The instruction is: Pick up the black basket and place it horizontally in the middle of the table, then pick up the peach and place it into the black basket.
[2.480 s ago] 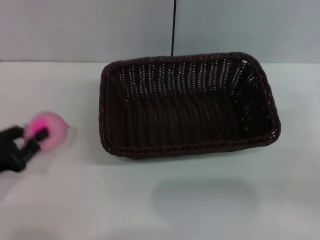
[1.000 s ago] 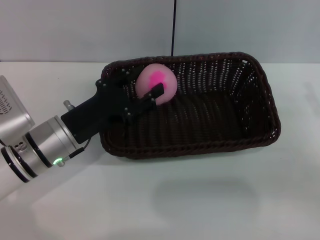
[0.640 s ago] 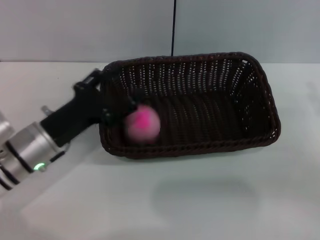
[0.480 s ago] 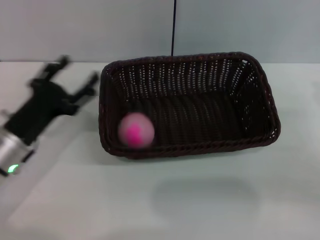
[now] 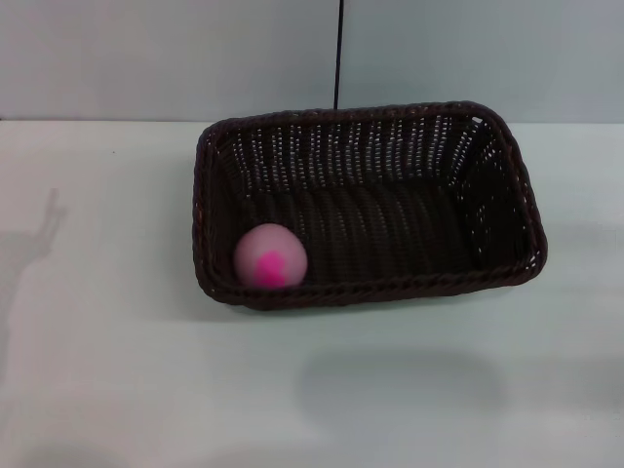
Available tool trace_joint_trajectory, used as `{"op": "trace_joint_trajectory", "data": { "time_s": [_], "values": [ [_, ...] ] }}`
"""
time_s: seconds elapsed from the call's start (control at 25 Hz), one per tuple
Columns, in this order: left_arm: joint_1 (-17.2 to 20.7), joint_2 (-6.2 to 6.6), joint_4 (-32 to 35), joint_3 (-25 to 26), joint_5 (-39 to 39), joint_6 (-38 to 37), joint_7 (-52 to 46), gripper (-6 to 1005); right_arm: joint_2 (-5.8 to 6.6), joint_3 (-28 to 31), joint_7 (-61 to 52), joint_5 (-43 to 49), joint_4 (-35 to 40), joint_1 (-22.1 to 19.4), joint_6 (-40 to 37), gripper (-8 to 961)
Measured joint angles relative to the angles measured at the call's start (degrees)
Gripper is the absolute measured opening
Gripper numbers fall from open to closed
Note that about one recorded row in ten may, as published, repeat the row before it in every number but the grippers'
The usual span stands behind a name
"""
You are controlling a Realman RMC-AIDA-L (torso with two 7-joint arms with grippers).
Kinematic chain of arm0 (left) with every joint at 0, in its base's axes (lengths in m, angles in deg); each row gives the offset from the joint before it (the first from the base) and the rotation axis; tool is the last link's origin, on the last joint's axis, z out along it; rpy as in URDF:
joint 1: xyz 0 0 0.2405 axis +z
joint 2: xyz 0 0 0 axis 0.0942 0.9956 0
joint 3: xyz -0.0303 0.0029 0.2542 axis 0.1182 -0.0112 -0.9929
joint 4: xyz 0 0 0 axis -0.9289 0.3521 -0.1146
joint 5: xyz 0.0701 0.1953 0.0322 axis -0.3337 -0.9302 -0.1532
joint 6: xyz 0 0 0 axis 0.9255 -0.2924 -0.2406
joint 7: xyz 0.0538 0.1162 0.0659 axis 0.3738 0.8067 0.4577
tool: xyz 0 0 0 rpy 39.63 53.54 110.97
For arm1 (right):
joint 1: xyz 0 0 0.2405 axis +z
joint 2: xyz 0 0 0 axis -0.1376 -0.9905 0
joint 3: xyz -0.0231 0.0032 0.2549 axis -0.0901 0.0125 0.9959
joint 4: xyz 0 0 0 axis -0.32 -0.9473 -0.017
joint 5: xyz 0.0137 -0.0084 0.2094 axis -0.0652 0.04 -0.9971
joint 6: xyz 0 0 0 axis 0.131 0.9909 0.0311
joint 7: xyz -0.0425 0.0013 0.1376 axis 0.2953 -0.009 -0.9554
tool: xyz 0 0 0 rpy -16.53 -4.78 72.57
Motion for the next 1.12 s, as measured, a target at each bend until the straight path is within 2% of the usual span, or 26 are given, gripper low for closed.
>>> {"op": "trace_joint_trajectory", "data": {
  "time_s": [0.2,1.12],
  "values": [
    [0.4,-0.09,-0.1,1.3,0.0,0.7,0.1,844,-0.1,0.8,0.0,0.0,-0.3,-0.4,-0.9,758],
    [0.2,-0.22,-1.2,1.1,-0.4,2.6,0.7,844,0.24,0.5,-0.5,0.4,0.1,2.2,2.6,758]
  ]
}}
